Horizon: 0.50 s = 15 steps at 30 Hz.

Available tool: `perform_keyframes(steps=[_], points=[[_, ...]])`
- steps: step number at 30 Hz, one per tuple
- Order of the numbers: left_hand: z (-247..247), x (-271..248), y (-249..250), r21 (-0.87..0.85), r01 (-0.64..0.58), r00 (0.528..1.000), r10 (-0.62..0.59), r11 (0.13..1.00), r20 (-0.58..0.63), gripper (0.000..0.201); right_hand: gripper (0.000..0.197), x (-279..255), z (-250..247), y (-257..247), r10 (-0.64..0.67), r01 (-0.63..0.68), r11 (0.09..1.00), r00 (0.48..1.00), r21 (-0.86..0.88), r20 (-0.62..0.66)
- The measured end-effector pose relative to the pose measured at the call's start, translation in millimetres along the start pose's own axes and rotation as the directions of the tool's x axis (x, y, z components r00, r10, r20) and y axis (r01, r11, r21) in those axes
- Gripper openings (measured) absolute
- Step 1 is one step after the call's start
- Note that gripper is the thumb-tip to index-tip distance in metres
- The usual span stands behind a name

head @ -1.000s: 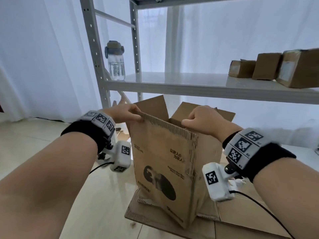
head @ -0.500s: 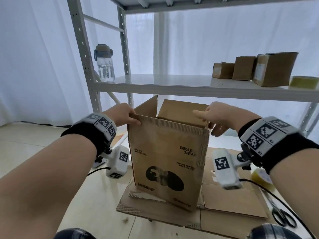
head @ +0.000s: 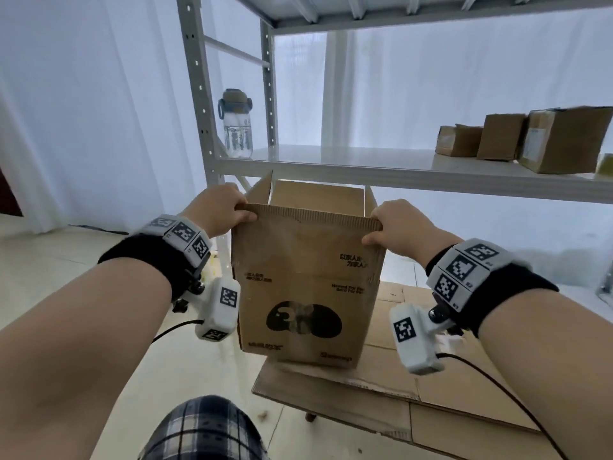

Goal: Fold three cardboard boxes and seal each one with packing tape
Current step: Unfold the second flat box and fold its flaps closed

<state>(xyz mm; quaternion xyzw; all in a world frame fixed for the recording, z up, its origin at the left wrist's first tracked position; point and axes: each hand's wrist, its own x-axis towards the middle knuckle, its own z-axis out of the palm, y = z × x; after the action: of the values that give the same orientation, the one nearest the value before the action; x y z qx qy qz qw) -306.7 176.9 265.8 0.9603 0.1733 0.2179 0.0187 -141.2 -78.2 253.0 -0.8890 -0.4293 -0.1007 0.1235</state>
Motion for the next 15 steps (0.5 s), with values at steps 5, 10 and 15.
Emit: perform_keyframes(steps=[5, 10, 15], points=[[-9.6, -22.1, -71.0, 0.098, 0.194, 0.980, -0.190, 0.976, -0.053, 0.030, 0.016, 49.2, 55.9, -69.6, -0.084, 0.091, 0.977, 0.996, 0.194, -0.043], [12.5, -41.1, -130.0, 0.118, 0.372, 0.926, -0.360, 0.921, -0.112, 0.033, 0.012, 99.5, 94.0, -122.1, -0.176, 0.191, 0.951, 0.981, 0.245, -0.082], [29.6, -42.1, -167.5, 0.151, 0.399, 0.917, -0.388, 0.905, -0.095, 0.031, 0.018, 135.6, 144.1, -141.6, -0.209, 0.205, 0.946, 0.978, 0.252, -0.013]])
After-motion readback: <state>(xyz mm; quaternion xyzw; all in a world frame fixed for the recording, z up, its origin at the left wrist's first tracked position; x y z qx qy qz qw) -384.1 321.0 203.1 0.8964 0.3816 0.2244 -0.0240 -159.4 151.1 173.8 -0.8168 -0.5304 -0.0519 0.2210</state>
